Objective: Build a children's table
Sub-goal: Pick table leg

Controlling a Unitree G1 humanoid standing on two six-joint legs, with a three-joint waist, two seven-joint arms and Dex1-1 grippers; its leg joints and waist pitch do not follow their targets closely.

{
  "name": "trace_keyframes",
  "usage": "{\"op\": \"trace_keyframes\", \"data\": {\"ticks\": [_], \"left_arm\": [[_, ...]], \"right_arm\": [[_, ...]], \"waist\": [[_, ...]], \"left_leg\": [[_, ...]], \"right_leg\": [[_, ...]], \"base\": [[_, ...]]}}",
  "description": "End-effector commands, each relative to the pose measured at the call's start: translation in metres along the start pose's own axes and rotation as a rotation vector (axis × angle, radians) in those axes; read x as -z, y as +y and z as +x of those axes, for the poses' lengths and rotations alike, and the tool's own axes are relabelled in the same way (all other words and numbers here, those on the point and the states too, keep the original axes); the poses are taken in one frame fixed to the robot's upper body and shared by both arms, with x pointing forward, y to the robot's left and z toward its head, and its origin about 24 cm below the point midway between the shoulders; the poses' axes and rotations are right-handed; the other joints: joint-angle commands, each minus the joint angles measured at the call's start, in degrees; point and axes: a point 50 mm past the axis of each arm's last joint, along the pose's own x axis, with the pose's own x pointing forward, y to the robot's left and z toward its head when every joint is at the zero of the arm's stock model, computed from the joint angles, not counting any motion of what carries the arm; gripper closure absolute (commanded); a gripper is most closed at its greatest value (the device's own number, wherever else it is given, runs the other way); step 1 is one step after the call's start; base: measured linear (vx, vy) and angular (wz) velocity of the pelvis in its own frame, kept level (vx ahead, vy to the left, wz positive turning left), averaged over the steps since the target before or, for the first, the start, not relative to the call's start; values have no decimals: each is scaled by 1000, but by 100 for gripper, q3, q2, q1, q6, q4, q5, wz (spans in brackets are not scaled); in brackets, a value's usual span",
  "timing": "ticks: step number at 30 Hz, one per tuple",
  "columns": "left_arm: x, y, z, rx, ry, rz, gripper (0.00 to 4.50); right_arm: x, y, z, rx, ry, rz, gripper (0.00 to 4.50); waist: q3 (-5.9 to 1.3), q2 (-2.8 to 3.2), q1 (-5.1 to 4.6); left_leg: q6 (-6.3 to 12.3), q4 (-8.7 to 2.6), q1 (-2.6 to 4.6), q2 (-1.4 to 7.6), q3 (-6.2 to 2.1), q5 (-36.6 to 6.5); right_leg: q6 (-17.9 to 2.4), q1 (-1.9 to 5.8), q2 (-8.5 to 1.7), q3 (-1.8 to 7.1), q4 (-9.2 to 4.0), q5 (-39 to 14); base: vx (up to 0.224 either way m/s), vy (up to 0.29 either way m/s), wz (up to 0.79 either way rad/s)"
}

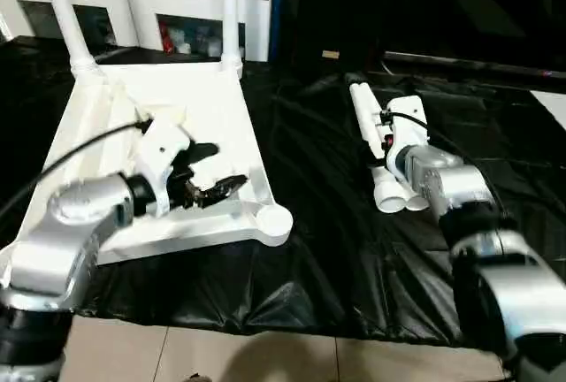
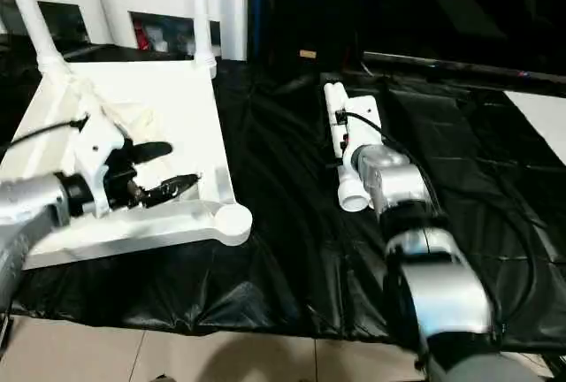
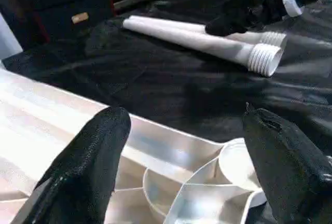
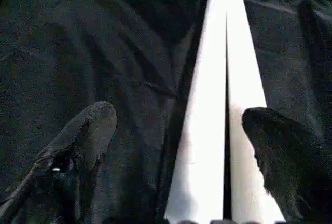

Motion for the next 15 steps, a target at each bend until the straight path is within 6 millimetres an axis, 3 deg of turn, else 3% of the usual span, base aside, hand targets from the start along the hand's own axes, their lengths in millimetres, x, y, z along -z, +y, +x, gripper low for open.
{"op": "trace_keyframes", "data": {"ticks": [1,3,4,7,8,15], "left_arm": [[-2,-3,0,33,17,7,56],[0,-5,-2,50,33,11,56],[0,-6,-3,56,37,10,56],[1,-8,-6,77,44,6,56],[1,-9,-8,87,54,5,56],[2,-8,-14,103,88,12,56]], "right_arm": [[-1,-5,1,24,8,-8,6],[4,-6,2,35,26,-1,6],[6,-7,2,44,36,2,6],[12,-10,3,71,65,-5,6],[15,-9,3,64,65,19,6],[26,-5,4,38,124,77,6]], "waist": [[-389,68,20],[-413,36,58],[-408,43,66],[-395,50,85],[-386,81,93],[-359,140,90]], "left_leg": [[-194,-426,-8,-36,136,-353],[-59,-404,-43,-49,152,45],[-46,-403,-43,-47,154,40],[-73,-422,-36,-33,159,-112],[-106,-429,-33,-29,156,-186],[-249,-454,-16,-19,147,-630]], "right_leg": [[-1301,296,-242,126,-348,359],[-1352,302,-216,119,-310,931],[-1363,294,-219,119,-305,933],[-1370,292,-237,116,-322,711],[-1368,281,-242,113,-324,621],[-1324,248,-244,112,-362,185]], "base": [[0,0,0],[0,0,0],[0,0,0],[0,0,0],[0,0,0],[0,0,0]]}}
